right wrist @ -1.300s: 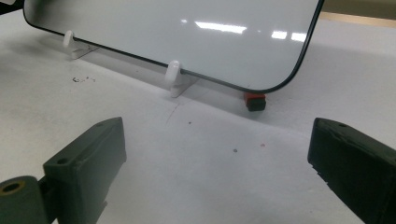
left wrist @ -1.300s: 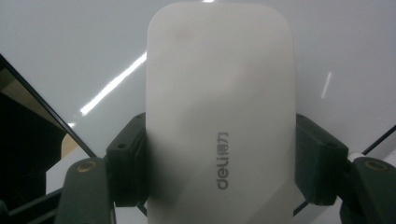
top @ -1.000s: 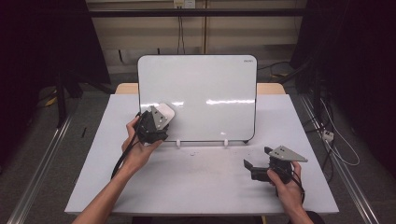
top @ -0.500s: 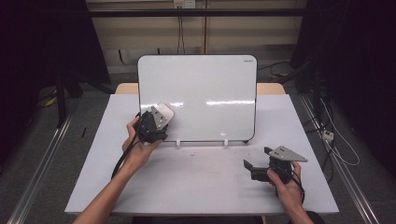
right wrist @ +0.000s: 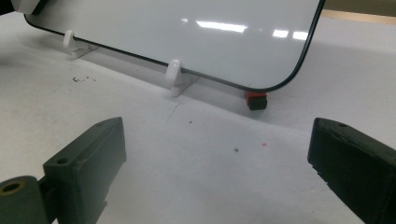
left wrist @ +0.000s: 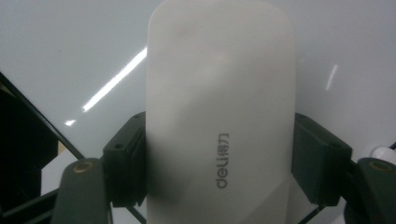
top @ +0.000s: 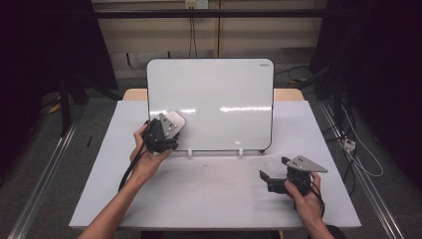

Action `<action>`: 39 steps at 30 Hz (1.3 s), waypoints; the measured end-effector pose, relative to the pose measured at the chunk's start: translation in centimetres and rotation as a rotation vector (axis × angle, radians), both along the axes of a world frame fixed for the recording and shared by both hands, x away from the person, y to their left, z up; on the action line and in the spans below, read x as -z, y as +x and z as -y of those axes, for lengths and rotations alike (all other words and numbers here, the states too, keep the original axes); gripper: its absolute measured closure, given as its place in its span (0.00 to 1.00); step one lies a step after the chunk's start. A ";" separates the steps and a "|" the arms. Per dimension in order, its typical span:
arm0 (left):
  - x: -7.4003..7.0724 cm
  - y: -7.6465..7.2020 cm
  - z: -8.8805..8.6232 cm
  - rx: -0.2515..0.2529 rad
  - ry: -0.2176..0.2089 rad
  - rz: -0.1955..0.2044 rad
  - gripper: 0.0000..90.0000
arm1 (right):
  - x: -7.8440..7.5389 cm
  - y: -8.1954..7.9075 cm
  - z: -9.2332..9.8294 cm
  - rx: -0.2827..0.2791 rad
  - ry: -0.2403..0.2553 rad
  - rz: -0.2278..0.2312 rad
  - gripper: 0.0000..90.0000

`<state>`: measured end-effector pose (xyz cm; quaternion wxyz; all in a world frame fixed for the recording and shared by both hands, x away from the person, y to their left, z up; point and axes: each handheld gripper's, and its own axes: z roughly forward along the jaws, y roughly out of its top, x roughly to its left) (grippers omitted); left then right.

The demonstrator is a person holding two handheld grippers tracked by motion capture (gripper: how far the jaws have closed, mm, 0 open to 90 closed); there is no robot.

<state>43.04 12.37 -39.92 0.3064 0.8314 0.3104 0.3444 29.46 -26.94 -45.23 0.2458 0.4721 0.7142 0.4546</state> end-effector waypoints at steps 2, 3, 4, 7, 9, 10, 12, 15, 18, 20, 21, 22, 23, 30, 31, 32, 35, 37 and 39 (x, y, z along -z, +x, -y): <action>0.0 -0.1 0.1 -0.003 -0.005 0.001 0.25 | 0.0 0.0 0.0 0.004 0.001 0.000 0.05; 0.0 -0.1 0.0 0.000 -0.003 0.003 0.25 | 0.0 0.0 0.0 0.007 0.002 0.001 0.05; -0.1 -0.1 -0.1 0.004 -0.008 0.002 0.25 | 0.0 0.0 0.0 0.010 0.002 -0.001 0.05; -0.2 -0.2 -0.3 -0.004 -0.028 0.006 0.17 | -0.1 0.0 0.0 0.011 -0.004 0.001 0.05; -0.3 -0.3 -0.5 0.003 -0.042 -0.003 0.13 | -0.1 0.0 -0.1 0.009 -0.002 0.001 0.05; -0.4 -0.4 -0.6 0.001 -0.054 -0.010 0.11 | -0.1 0.0 -0.2 0.009 -0.001 0.003 0.05; -0.6 -0.4 -0.8 0.007 -0.074 -0.019 0.07 | -0.1 0.0 -0.3 0.013 0.004 0.002 0.05; -0.9 -0.4 -1.0 0.020 -0.121 -0.026 0.07 | -0.1 0.1 -0.3 0.012 -0.004 0.004 0.05; -1.2 -0.5 -1.4 0.031 -0.155 -0.057 0.06 | -0.1 0.2 -0.3 0.013 -0.004 0.002 0.05; -1.4 -0.6 -1.5 0.028 -0.188 -0.062 0.06 | -0.1 0.1 -0.3 0.011 -0.005 0.007 0.05; -1.5 -0.6 -1.7 0.029 -0.182 -0.071 0.06 | -0.1 0.1 -0.3 0.011 -0.004 0.006 0.05; -1.7 -0.6 -1.8 0.026 -0.192 -0.081 0.06 | -0.1 0.1 -0.2 0.010 -0.006 0.004 0.05; -1.8 -0.7 -1.9 0.026 -0.219 -0.095 0.06 | -0.1 0.0 -0.2 0.011 -0.002 0.005 0.05; -2.4 -1.7 -2.6 0.048 -0.281 -0.133 0.06 | 0.0 0.1 0.0 0.016 0.001 0.001 0.05; -2.5 -1.9 -2.7 0.046 -0.301 -0.139 0.06 | 0.0 0.1 0.0 0.014 -0.002 0.002 0.05; -2.5 -2.1 -2.8 0.043 -0.315 -0.148 0.06 | 0.0 0.1 -0.1 0.017 -0.002 0.003 0.05; -2.3 -2.9 -2.9 0.046 -0.316 -0.170 0.06 | -0.1 0.0 0.0 0.017 -0.005 0.003 0.05; -2.2 -3.5 -3.2 0.045 -0.332 -0.165 0.06 | 0.0 -0.1 0.0 0.021 -0.002 0.002 0.05; -2.2 -3.8 -3.6 0.046 -0.354 -0.166 0.06 | 0.0 -0.1 0.1 0.022 -0.005 0.005 0.05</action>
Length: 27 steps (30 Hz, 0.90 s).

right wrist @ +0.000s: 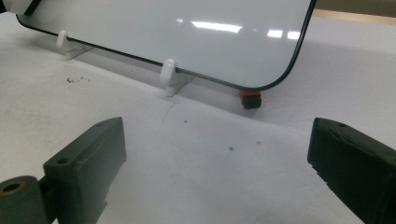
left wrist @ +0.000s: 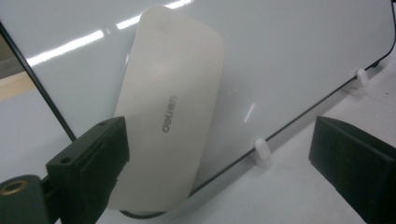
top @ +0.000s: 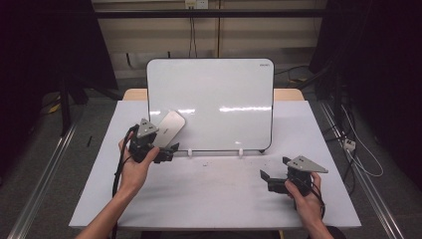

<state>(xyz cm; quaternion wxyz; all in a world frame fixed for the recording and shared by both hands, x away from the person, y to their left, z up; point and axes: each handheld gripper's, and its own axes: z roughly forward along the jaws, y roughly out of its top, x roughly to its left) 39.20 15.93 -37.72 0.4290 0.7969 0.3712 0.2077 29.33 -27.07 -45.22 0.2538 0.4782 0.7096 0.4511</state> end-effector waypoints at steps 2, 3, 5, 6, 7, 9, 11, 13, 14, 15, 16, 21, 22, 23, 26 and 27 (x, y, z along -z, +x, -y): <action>0.1 -0.3 -0.5 -0.011 -0.021 -0.006 0.06 | 0.0 -0.1 0.1 0.003 0.002 0.000 0.05; 0.2 -0.4 -0.7 -0.012 -0.015 -0.012 0.06 | 0.0 -0.1 0.1 0.004 0.002 -0.001 0.05; 0.4 -0.7 -1.0 -0.007 -0.019 -0.020 0.06 | 0.0 -0.1 0.1 0.006 0.002 -0.001 0.05; 0.5 -0.8 -1.2 -0.008 -0.012 -0.020 0.06 | 0.0 -0.1 0.1 0.006 0.002 -0.001 0.05; 0.6 -1.0 -1.4 -0.010 -0.010 -0.014 0.06 | 0.0 -0.1 0.1 0.007 0.002 -0.001 0.05; 0.9 -1.4 -1.8 -0.014 -0.010 -0.017 0.06 | 0.0 -0.1 0.1 0.009 0.001 -0.001 0.05; 1.1 -1.8 -2.3 -0.019 -0.008 -0.017 0.06 | 0.0 -0.1 0.1 0.010 0.001 -0.002 0.05; 1.4 -2.3 -2.7 -0.024 -0.006 -0.014 0.06 | 0.0 -0.1 0.1 0.010 0.000 -0.001 0.05; 1.5 -2.5 -3.0 -0.030 -0.004 -0.014 0.06 | 0.0 -0.1 0.1 0.011 0.000 -0.002 0.05; 1.7 -2.8 -3.2 -0.035 0.005 -0.013 0.06 | 0.0 -0.1 0.1 0.011 -0.001 -0.002 0.05; 1.8 -3.0 -3.3 -0.037 0.002 -0.016 0.06 | 0.0 -0.1 0.1 0.011 -0.002 -0.002 0.05; 2.1 -4.3 -4.0 -0.055 0.009 0.002 0.05 | 0.1 0.0 0.0 0.011 -0.004 -0.004 0.05; 2.3 -4.6 -4.1 -0.061 0.007 0.009 0.05 | 0.1 0.0 0.0 0.011 -0.003 -0.004 0.05; 2.4 -4.8 -4.2 -0.063 0.004 0.010 0.05 | 0.1 0.0 0.0 0.011 -0.005 -0.003 0.05; 2.8 -5.2 -4.7 -0.073 -0.030 -0.022 0.05 | 0.1 0.0 0.1 0.016 -0.003 -0.003 0.05; 2.9 -5.3 -4.8 -0.074 -0.036 -0.023 0.05 | 0.1 0.0 0.1 0.017 -0.002 -0.004 0.05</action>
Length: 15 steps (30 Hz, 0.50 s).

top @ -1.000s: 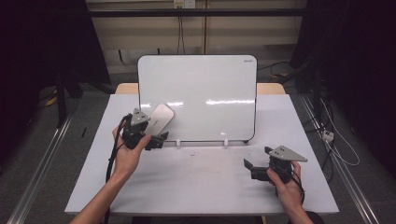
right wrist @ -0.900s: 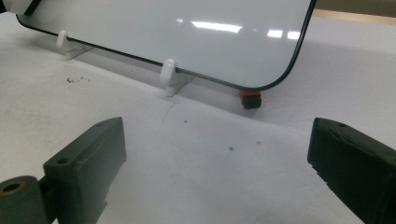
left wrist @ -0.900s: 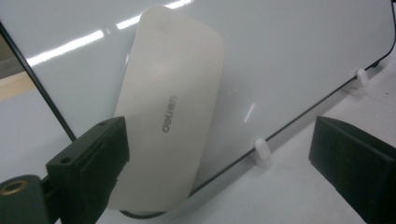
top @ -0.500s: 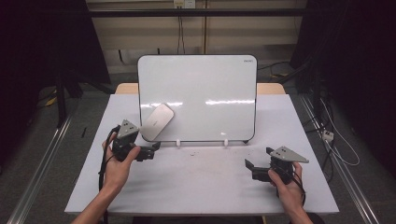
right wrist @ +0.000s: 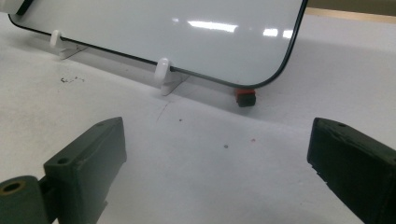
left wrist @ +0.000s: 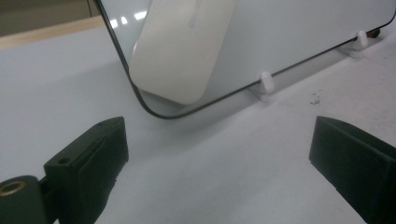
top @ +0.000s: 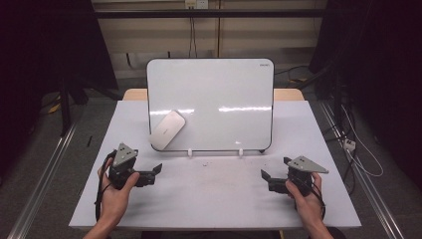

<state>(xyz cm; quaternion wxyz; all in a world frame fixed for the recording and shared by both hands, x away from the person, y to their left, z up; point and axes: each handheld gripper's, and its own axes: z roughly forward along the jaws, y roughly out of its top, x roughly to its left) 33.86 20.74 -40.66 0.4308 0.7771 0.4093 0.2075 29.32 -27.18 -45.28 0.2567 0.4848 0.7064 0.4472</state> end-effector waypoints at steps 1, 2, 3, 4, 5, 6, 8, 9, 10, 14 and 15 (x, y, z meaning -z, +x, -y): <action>0.2 -0.1 -0.1 -0.004 0.003 0.003 0.05 | 0.0 0.0 0.0 0.001 -0.001 0.000 0.05; 0.4 -0.2 -0.2 -0.008 0.003 0.001 0.05 | 0.0 0.0 0.0 0.000 -0.001 0.000 0.05; 0.7 -0.3 -0.3 -0.015 -0.001 -0.001 0.05 | 0.0 0.0 0.0 0.000 -0.001 0.000 0.05; 1.0 -0.4 -0.4 -0.019 -0.011 0.002 0.05 | 0.0 0.0 0.0 0.000 -0.001 0.001 0.05; 1.2 -0.5 -0.6 -0.021 -0.012 0.001 0.05 | 0.0 0.0 0.0 0.000 -0.002 0.002 0.05; 1.3 -0.6 -0.7 -0.024 -0.012 -0.001 0.05 | 0.0 0.0 0.0 0.000 -0.002 0.002 0.05; 1.5 -0.8 -0.9 -0.028 -0.009 0.007 0.05 | 0.0 0.0 0.0 0.001 -0.003 0.002 0.05; 1.6 -1.0 -1.0 -0.033 -0.007 0.017 0.05 | 0.0 0.0 0.1 0.001 -0.005 0.003 0.05; 1.6 -1.2 -1.1 -0.027 -0.013 0.015 0.05 | 0.0 0.0 0.1 0.003 -0.005 0.003 0.05; 1.7 -1.7 -1.3 -0.035 -0.015 0.030 0.05 | -0.1 -0.1 0.1 -0.002 -0.012 0.007 0.05; 1.8 -1.7 -1.3 -0.037 -0.010 0.032 0.05 | -0.1 -0.1 0.1 -0.001 -0.011 0.008 0.05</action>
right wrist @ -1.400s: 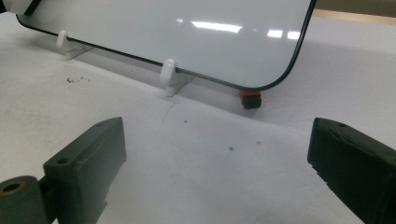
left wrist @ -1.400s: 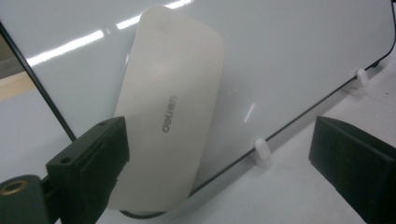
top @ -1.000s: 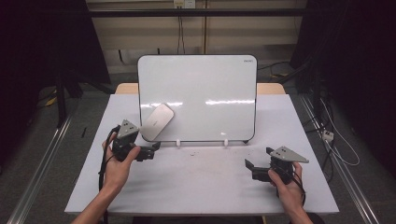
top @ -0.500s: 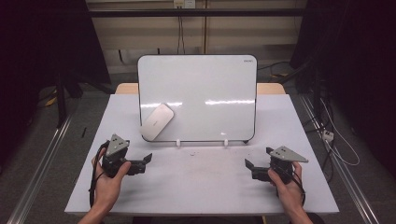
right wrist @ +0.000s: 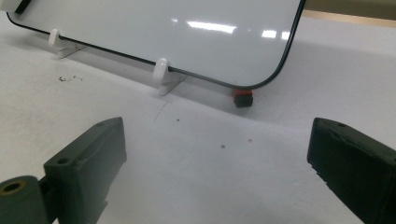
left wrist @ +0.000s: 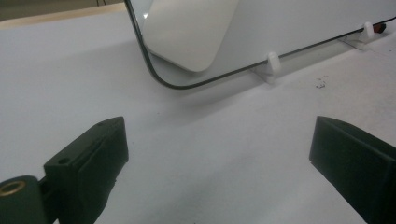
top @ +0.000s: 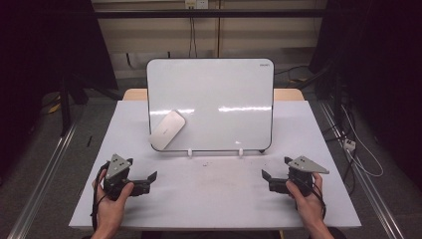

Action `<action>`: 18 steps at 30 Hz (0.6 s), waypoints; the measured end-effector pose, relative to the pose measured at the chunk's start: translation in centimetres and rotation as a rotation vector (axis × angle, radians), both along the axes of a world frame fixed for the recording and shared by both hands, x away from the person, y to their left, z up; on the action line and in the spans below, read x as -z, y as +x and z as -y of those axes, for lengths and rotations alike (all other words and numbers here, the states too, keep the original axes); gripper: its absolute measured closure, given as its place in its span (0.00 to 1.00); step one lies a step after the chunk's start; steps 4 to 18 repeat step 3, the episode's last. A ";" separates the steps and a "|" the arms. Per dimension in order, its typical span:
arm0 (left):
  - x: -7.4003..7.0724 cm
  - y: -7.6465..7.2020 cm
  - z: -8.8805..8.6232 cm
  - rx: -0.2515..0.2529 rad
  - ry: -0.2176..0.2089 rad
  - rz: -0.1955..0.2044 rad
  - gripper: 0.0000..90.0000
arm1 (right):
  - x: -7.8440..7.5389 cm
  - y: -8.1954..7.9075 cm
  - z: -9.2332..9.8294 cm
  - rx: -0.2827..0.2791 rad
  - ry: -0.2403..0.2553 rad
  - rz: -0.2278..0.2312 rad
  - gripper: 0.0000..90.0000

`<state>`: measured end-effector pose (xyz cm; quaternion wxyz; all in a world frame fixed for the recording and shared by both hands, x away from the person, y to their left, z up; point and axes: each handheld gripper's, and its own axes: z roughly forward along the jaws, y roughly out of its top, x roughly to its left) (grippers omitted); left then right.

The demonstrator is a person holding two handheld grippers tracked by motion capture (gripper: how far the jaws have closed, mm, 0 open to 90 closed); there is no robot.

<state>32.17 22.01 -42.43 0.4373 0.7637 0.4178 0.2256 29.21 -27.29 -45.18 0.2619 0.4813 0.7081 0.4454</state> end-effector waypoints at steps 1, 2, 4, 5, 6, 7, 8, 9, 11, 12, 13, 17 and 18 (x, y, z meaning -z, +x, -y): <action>0.1 0.0 0.0 -0.004 0.002 0.001 0.05 | 0.0 0.0 0.0 0.001 -0.001 0.001 0.05; 0.1 0.1 0.1 -0.004 0.003 -0.002 0.05 | 0.0 0.0 0.1 0.001 -0.001 0.001 0.05; 0.1 0.1 0.1 -0.002 0.009 -0.008 0.05 | 0.0 0.0 0.1 0.002 -0.002 0.002 0.05; 0.1 0.1 0.1 -0.002 0.009 -0.008 0.05 | 0.0 0.0 0.1 0.002 -0.002 0.002 0.05; 0.1 0.1 0.1 -0.002 0.009 -0.008 0.05 | 0.0 0.0 0.1 0.002 -0.002 0.002 0.05; 0.1 0.1 0.1 -0.002 0.009 -0.008 0.05 | 0.0 0.0 0.1 0.002 -0.002 0.002 0.05; 0.1 0.1 0.1 -0.002 0.009 -0.008 0.05 | 0.0 0.0 0.1 0.002 -0.002 0.002 0.05; 0.1 0.1 0.1 -0.002 0.009 -0.008 0.05 | 0.0 0.0 0.1 0.002 -0.002 0.002 0.05; 0.1 0.1 0.1 -0.002 0.009 -0.008 0.05 | 0.0 0.0 0.1 0.002 -0.002 0.002 0.05; 0.1 0.1 0.1 -0.002 0.009 -0.008 0.05 | 0.0 0.0 0.1 0.002 -0.002 0.002 0.05; 0.1 0.1 0.1 -0.002 0.009 -0.008 0.05 | 0.0 0.0 0.1 0.002 -0.002 0.002 0.05; 0.1 0.1 0.1 -0.002 0.009 -0.008 0.05 | 0.0 0.0 0.1 0.002 -0.002 0.002 0.05; 0.1 0.1 0.1 -0.002 0.009 -0.008 0.05 | 0.0 0.0 0.1 0.002 -0.002 0.002 0.05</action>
